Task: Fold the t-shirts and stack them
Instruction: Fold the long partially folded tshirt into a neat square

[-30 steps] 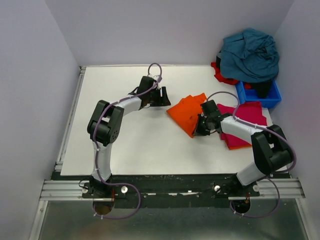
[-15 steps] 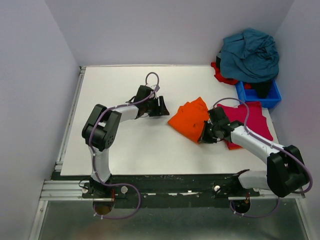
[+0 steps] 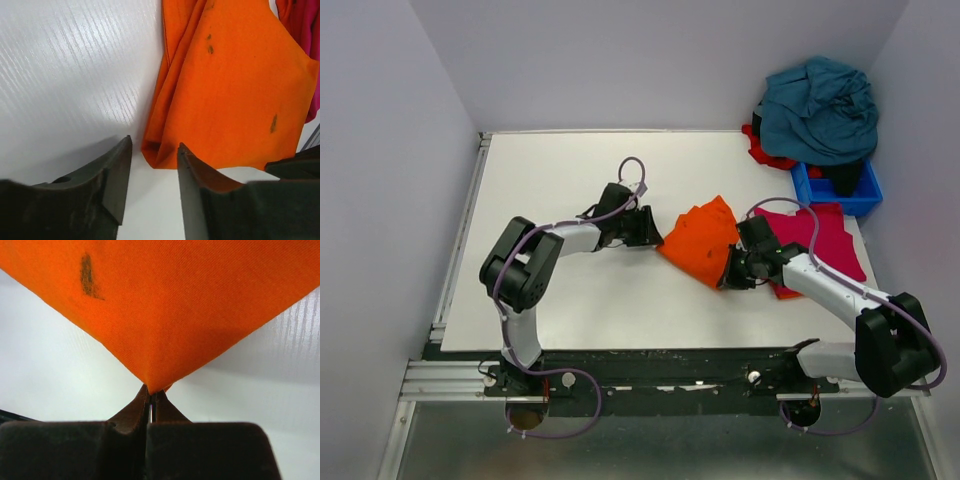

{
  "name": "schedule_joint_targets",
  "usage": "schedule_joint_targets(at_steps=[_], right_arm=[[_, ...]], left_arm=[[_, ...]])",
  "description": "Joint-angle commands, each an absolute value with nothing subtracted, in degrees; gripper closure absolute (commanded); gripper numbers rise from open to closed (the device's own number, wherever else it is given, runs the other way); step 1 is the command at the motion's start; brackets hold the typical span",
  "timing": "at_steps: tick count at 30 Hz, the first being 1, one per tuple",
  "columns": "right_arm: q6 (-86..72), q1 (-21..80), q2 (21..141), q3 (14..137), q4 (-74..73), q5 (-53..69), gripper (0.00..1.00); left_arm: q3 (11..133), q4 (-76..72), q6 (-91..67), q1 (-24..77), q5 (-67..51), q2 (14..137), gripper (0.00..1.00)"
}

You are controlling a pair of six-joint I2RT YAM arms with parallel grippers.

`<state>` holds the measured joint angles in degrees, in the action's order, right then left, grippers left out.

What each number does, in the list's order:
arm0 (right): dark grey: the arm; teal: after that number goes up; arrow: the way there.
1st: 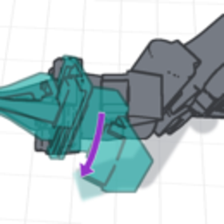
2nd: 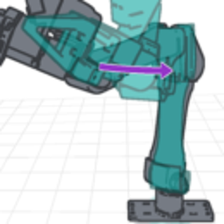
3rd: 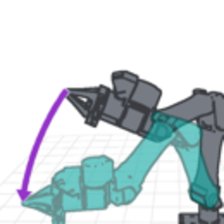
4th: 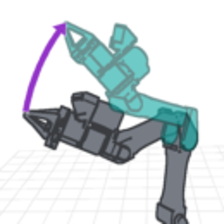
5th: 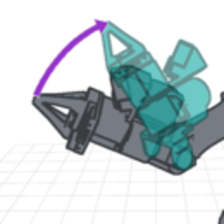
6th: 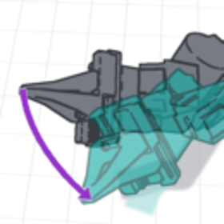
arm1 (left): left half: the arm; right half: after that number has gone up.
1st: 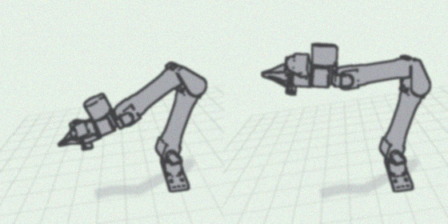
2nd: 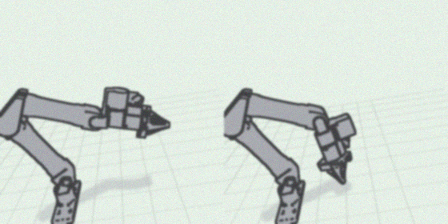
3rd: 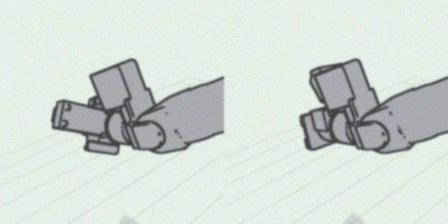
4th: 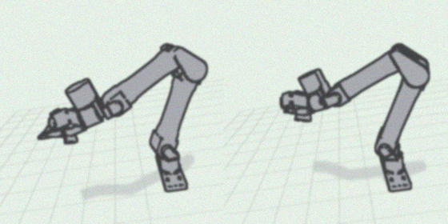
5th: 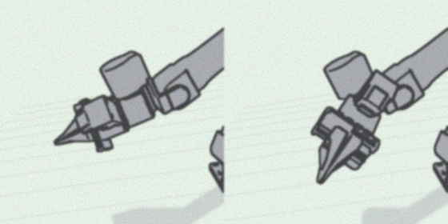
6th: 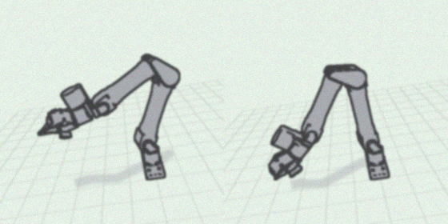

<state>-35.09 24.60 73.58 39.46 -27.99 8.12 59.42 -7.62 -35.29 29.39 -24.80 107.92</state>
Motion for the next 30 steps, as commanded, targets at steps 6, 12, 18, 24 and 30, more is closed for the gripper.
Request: schedule_joint_targets(at_steps=[6, 12, 18, 24, 30], right_arm=[[-34.02, 24.87, 73.65, 40.16, -29.97, 7.48, 0.99], [-32.43, 23.73, 73.74, 44.73, -32.96, 6.77, 0.99], [-32.78, 23.73, 73.21, 43.24, -31.91, 8.00, 0.99], [-33.05, 23.73, 73.30, 42.19, -31.03, 8.96, 0.99], [-32.96, 23.73, 73.56, 42.01, -31.20, 8.70, 0.99]], left_arm=[[64.07, -7.82, -35.95, 30.32, -26.89, 110.57, 0.94], [67.32, -0.10, -33.75, 30.15, -26.02, 106.79, 0.98], [67.41, 2.99, -32.96, 30.15, -24.34, 107.49, 0.41], [68.12, 4.57, -32.52, 30.41, -24.08, 109.95, 0.47], [67.94, 5.01, -31.64, 31.11, -25.66, 111.18, 0.57]])
